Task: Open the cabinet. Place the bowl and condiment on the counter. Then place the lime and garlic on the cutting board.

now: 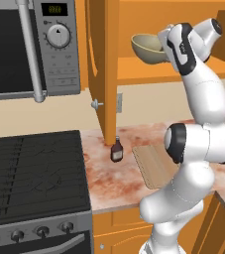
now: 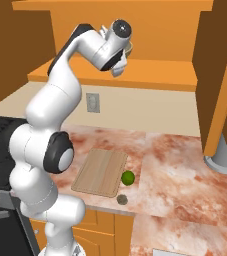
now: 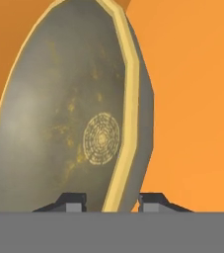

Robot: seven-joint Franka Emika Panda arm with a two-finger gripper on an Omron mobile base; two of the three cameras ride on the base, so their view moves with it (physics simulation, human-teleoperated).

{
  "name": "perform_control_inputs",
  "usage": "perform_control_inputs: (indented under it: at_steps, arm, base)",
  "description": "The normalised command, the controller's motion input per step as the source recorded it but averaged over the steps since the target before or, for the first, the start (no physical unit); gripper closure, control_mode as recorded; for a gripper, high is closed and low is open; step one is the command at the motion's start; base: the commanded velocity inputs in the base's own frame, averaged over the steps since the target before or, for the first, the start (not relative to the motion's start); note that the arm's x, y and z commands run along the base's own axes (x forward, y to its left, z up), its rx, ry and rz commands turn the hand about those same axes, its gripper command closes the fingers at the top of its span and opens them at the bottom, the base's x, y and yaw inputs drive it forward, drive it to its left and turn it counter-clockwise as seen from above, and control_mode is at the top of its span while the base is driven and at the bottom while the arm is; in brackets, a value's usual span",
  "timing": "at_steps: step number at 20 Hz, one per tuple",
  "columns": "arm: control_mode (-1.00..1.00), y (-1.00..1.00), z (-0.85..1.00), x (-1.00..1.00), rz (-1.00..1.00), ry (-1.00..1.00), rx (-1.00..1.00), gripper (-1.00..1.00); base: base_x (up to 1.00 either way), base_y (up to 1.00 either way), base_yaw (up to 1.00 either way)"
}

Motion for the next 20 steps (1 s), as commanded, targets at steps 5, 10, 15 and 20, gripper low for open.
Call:
perform_control_inputs:
  at_steps: [5, 10, 15, 20]
  arm:
    - [-1.00, -0.05, -0.06, 0.00, 0.03, 0.02, 0.00, 1.00]
    - [-1.00, -0.10, 0.00, -0.57, 0.02, 0.00, 0.00, 1.00]
    - [-1.00, -0.05, 0.11, -0.98, 0.00, 0.00, 0.01, 1.00]
    - [-1.00, -0.12, 0.18, -1.00, 0.00, -0.02, 0.05, 1.00]
  base:
    - [0.00, 0.00, 0.00]
    - [0.00, 0.00, 0.00]
    - [0.00, 0.00, 0.00]
    - [0.00, 0.00, 0.00]
